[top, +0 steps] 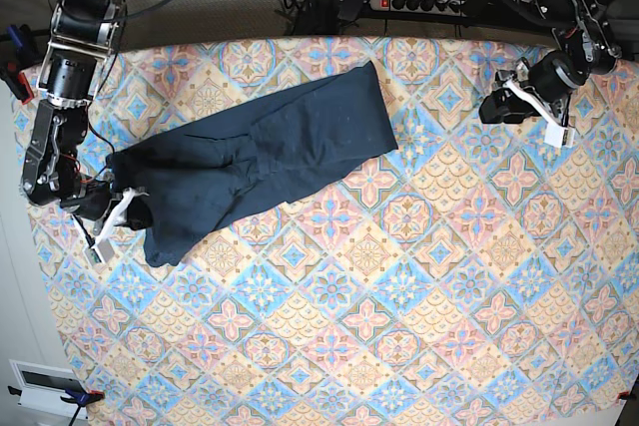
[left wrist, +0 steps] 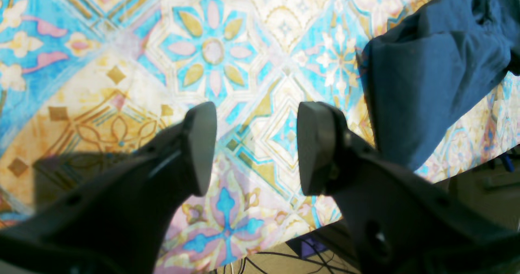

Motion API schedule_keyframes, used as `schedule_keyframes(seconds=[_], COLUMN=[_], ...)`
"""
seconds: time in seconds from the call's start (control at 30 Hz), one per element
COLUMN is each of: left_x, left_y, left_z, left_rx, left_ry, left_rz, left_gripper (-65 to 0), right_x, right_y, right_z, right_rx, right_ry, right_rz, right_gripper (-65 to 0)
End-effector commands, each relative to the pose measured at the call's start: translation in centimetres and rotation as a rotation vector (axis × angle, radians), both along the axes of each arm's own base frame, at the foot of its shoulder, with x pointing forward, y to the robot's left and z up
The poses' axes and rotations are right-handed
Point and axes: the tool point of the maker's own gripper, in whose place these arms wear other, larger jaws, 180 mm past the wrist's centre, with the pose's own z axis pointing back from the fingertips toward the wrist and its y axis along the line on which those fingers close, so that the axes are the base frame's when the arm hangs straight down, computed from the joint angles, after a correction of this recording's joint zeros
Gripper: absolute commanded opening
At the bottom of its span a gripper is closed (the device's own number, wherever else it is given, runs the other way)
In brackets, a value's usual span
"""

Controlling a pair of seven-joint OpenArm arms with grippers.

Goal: Layout the t-shirt on the table in an organized manner, then fold the t-shirt properly
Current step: 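Lift the shirt's end with the right gripper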

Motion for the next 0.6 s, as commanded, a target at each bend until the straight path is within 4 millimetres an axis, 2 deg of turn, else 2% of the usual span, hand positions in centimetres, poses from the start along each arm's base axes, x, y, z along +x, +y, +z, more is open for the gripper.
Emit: schedule_keyframes(seconds=[0.0, 0.07, 0.2, 0.3, 0.4, 0.57], left_x=[0.6, 0.6, 0.6, 0.6, 0.6, 0.6], left_y=[0.3, 0.3, 0.3, 0.3, 0.3, 0.3], left_z=[1.1, 1.1, 1.1, 1.1, 1.1, 1.1], left_rx=[0.005, 0.005, 0.004, 0.004, 0.004, 0.004], left_ry=[-0.042, -0.042, -0.042, -0.042, -0.042, -0.042], left_rz=[-0.002, -0.002, -0.003, -0.003, -0.003, -0.003], left_gripper=[-33.5, -33.5, -33.5, -33.5, -33.5, -33.5], right_x=[0.8, 1.1, 1.4, 1.1, 0.7, 0.7], right_y=[-1.0, -1.3, -1.3, -1.6, -1.9, -1.9], right_z=[1.4, 1.8, 2.1, 1.0, -0.3, -0.6], right_rx=[-0.013, -0.004, 0.007, 0.030, 0.060, 0.070], right_ry=[-0.037, -0.062, -0.085, -0.058, -0.029, -0.025], right_rz=[-0.012, -0.030, -0.037, -0.058, -0.084, -0.094], right_gripper=[-65.0, -63.6, -53.5, -47.6, -45.1, -42.9])
